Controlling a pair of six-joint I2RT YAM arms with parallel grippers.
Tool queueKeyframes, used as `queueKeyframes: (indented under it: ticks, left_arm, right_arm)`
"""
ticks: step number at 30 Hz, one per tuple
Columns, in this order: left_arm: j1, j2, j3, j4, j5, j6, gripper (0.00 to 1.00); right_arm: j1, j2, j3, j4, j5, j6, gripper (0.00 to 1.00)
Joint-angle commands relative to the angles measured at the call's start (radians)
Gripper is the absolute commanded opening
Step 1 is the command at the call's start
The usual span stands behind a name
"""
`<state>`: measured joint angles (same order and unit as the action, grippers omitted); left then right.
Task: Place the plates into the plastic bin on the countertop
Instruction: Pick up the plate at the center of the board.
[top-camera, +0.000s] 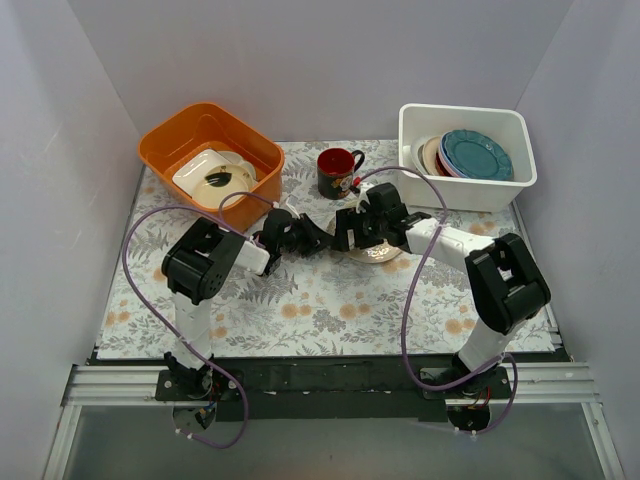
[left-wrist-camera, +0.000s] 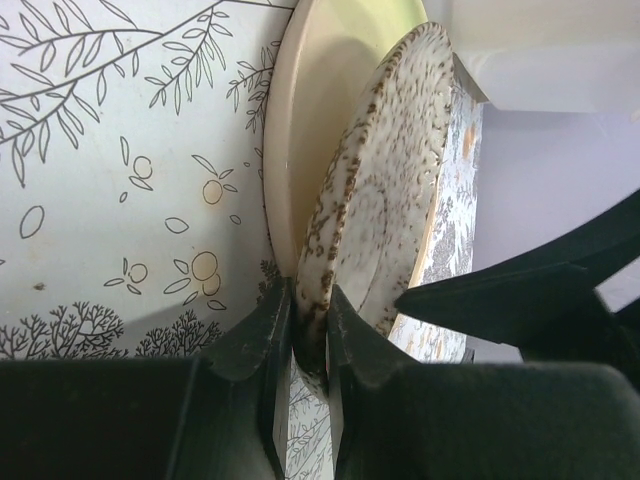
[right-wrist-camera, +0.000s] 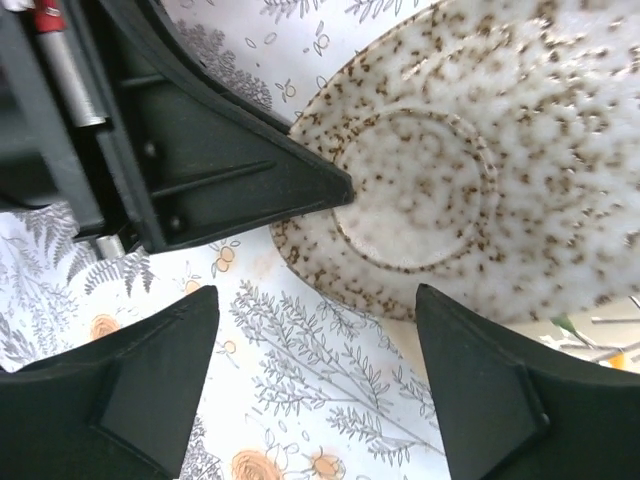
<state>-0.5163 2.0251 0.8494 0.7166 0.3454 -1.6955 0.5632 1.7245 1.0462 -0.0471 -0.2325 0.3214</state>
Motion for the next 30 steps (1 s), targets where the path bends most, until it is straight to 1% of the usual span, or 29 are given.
queueKeyframes:
  ticks: [1,2,8,12,21,24,30]
  left_arm:
    - [0.002,-0.046,-0.021,-0.071,0.012,0.040,0.00]
    - [0.002,-0.051,-0.021,-0.071,0.010,0.043,0.00]
    - [0.002,-0.112,-0.027,-0.083,0.014,0.086,0.00]
    - [0.002,-0.170,-0.039,-0.095,0.014,0.097,0.00]
    - [0.002,-0.328,-0.079,-0.149,0.007,0.140,0.00]
    - [0.002,-0.368,-0.099,-0.138,0.018,0.138,0.00]
    - [0.002,-0.396,-0.124,-0.072,0.072,0.131,0.00]
  right_arm:
    - [0.000,-0.110,-0.009,0.007,0.050,0.007,0.90]
    - [0.000,-0.123,-0.011,0.001,0.059,0.008,0.93]
    - [-0.020,-0.210,-0.031,0.000,0.075,0.022,0.98]
    - [-0.049,-0.250,-0.049,0.000,0.073,0.038,0.98]
    - [-0.131,-0.322,-0.090,-0.004,0.018,0.064,0.98]
    - [-0.167,-0.344,-0.101,-0.002,-0.019,0.070,0.98]
    - [-0.247,-0.408,-0.156,0.038,-0.116,0.102,0.98]
